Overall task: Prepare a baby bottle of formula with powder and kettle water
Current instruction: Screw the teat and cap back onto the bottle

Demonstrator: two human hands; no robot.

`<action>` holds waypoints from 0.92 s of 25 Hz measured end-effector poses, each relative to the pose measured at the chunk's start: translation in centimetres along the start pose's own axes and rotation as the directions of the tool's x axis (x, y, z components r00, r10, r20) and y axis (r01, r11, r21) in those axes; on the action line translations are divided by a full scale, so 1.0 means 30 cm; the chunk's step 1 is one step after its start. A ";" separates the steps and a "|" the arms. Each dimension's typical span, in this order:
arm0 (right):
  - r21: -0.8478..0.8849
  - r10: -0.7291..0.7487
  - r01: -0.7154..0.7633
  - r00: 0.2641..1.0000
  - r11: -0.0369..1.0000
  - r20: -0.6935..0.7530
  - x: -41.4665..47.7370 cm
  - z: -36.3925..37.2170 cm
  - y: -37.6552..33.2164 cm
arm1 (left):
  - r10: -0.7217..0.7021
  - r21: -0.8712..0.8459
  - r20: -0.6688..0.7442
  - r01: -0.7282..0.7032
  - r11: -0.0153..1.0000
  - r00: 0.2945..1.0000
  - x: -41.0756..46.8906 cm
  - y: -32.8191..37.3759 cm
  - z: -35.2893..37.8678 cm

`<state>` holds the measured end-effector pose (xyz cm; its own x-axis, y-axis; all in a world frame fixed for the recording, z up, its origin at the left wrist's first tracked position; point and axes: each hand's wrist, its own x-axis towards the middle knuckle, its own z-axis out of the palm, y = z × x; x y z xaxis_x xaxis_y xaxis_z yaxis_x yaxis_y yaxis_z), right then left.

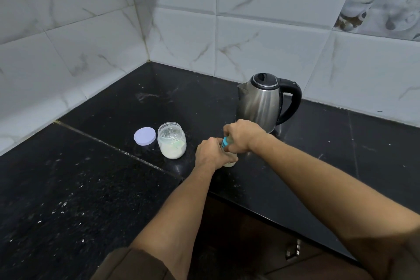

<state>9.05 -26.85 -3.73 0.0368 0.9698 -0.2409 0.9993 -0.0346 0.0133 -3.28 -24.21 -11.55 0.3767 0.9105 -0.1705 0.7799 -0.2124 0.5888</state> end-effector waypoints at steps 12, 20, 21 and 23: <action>0.225 0.262 -0.242 0.963 0.944 -0.068 -0.004 0.049 -0.055 | -0.005 0.019 -0.021 0.005 1.000 1.000 -0.004 0.000 0.009; 0.081 0.133 -0.132 0.991 0.988 -0.010 -0.007 0.010 -0.034 | -0.016 0.025 -0.034 0.017 1.000 0.999 0.004 -0.004 0.013; 0.107 0.159 -0.156 0.987 0.982 -0.025 -0.004 0.021 -0.038 | -0.014 0.030 -0.039 0.015 0.999 0.999 0.005 -0.003 0.015; 0.151 0.212 -0.200 0.975 0.968 -0.064 -0.001 0.045 -0.048 | -0.008 0.030 -0.040 0.010 1.000 0.999 0.012 -0.008 0.018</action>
<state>7.60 -27.15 -5.06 0.2472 0.9540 -0.1696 0.9607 -0.2641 -0.0853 -3.06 -24.02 -12.19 0.3500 0.9256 -0.1439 0.7981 -0.2142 0.5632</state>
